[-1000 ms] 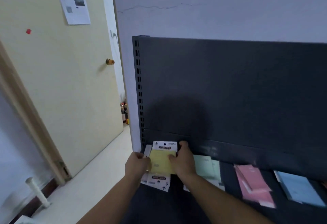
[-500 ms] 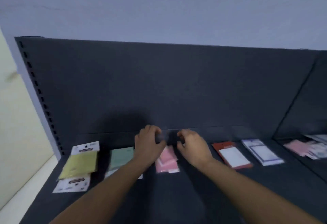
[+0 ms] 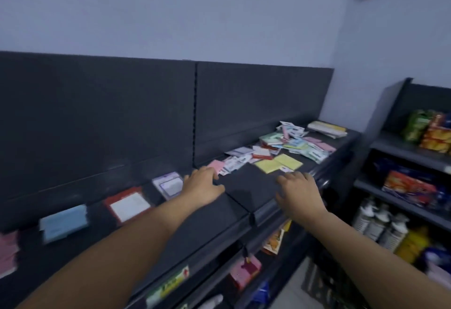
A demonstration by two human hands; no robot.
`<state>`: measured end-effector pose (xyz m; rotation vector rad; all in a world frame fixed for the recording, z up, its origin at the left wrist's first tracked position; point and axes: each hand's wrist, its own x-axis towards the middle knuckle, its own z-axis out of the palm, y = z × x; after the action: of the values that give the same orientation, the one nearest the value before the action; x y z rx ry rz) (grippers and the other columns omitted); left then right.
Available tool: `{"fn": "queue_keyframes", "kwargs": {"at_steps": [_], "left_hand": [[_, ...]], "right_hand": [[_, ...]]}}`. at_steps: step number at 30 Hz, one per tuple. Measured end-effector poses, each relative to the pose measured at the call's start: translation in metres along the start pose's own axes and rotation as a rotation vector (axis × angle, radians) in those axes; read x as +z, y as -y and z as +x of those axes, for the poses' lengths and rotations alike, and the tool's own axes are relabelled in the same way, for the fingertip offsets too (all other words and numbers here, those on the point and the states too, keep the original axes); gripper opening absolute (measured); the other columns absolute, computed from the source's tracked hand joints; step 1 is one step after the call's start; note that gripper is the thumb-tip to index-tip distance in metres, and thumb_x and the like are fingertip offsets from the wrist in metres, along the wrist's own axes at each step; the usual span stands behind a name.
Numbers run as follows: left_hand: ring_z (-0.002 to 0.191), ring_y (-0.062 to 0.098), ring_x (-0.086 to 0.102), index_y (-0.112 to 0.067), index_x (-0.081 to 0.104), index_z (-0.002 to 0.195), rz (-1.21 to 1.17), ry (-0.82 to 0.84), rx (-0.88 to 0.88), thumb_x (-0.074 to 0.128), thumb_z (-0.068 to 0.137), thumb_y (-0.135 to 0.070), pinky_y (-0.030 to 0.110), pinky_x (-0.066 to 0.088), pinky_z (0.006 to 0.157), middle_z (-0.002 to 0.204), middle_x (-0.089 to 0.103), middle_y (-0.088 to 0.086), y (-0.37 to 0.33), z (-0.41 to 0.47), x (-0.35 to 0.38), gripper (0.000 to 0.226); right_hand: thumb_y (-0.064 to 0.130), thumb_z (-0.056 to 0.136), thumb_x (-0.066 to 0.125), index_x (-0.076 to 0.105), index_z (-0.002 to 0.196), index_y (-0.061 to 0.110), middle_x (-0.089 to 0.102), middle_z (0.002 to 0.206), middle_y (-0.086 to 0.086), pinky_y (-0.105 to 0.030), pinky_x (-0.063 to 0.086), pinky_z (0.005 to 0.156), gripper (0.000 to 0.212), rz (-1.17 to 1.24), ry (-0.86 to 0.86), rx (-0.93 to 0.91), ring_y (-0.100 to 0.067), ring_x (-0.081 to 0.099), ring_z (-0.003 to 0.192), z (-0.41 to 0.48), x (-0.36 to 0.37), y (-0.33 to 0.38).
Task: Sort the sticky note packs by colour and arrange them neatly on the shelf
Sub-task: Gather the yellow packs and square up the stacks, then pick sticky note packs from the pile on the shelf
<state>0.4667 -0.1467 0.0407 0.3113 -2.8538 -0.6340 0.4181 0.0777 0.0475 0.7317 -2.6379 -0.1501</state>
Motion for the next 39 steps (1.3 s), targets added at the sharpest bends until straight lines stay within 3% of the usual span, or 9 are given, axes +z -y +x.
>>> {"fn": "queue_keyframes", "kwargs": {"at_steps": [6, 9, 16, 21, 26, 30, 39], "left_hand": [[0.123, 0.02, 0.042, -0.018, 0.051, 0.12, -0.023, 0.131, 0.094, 0.055, 0.087, -0.037, 0.036, 0.031, 0.102, 0.129, 0.049, 0.001, -0.084, 0.039, 0.057, 0.038], [0.123, 0.02, 0.042, -0.018, 0.051, 0.122, -0.004, 0.167, 0.133, 0.054, 0.088, -0.037, 0.038, 0.032, 0.104, 0.129, 0.048, 0.001, -0.109, 0.062, 0.077, 0.039], [0.121, 0.02, 0.045, -0.017, 0.053, 0.12, -0.032, 0.216, 0.163, 0.054, 0.089, -0.036, 0.036, 0.034, 0.1, 0.13, 0.05, 0.001, -0.153, 0.15, 0.125, 0.037], [0.12, 0.019, 0.046, -0.017, 0.052, 0.123, -0.101, 0.244, 0.182, 0.056, 0.087, -0.033, 0.033, 0.039, 0.099, 0.13, 0.05, 0.001, -0.171, 0.223, 0.148, 0.039], [0.125, 0.02, 0.042, -0.017, 0.051, 0.124, -0.08, 0.289, 0.205, 0.055, 0.088, -0.033, 0.034, 0.035, 0.101, 0.134, 0.049, 0.0, -0.186, 0.29, 0.174, 0.04], [0.118, 0.02, 0.048, -0.017, 0.052, 0.122, -0.054, 0.343, 0.201, 0.057, 0.086, -0.033, 0.034, 0.04, 0.098, 0.129, 0.051, -0.001, -0.207, 0.32, 0.208, 0.039], [0.123, 0.023, 0.043, -0.016, 0.05, 0.123, 0.028, 0.378, 0.149, 0.057, 0.085, -0.029, 0.036, 0.035, 0.099, 0.131, 0.05, 0.003, -0.268, 0.385, 0.279, 0.041]], "right_hand": [[0.024, 0.091, 0.041, 0.058, 0.107, 0.022, 0.062, 0.104, 0.004, -0.033, 0.032, 0.093, 0.023, 0.005, -0.018, 0.208, -0.021, 0.054, 0.102, -0.036, 0.025, -0.088], [0.026, 0.093, 0.042, 0.056, 0.112, 0.024, 0.06, 0.105, 0.006, -0.031, 0.032, 0.092, 0.024, 0.035, 0.002, 0.293, -0.018, 0.052, 0.103, -0.036, 0.039, -0.115], [0.014, 0.089, 0.04, 0.055, 0.12, 0.022, 0.06, 0.115, 0.003, -0.037, 0.023, 0.106, 0.035, -0.027, 0.068, 0.379, -0.022, 0.048, 0.113, 0.009, 0.083, -0.181], [0.015, 0.088, 0.04, 0.054, 0.118, 0.022, 0.058, 0.115, 0.003, -0.034, 0.027, 0.1, 0.033, -0.018, 0.129, 0.441, -0.021, 0.048, 0.111, 0.076, 0.111, -0.226], [0.016, 0.089, 0.041, 0.058, 0.107, 0.02, 0.059, 0.108, 0.003, -0.032, 0.033, 0.085, 0.025, 0.13, 0.141, 0.518, -0.021, 0.05, 0.104, 0.121, 0.144, -0.252], [0.016, 0.089, 0.041, 0.057, 0.099, 0.016, 0.058, 0.101, 0.001, -0.03, 0.028, 0.074, 0.019, 0.173, 0.139, 0.513, -0.022, 0.051, 0.1, 0.138, 0.168, -0.274], [0.02, 0.091, 0.047, 0.06, 0.112, 0.015, 0.059, 0.109, -0.002, -0.032, 0.042, 0.082, 0.026, 0.336, 0.161, 0.433, -0.023, 0.052, 0.101, 0.172, 0.222, -0.375]]}}
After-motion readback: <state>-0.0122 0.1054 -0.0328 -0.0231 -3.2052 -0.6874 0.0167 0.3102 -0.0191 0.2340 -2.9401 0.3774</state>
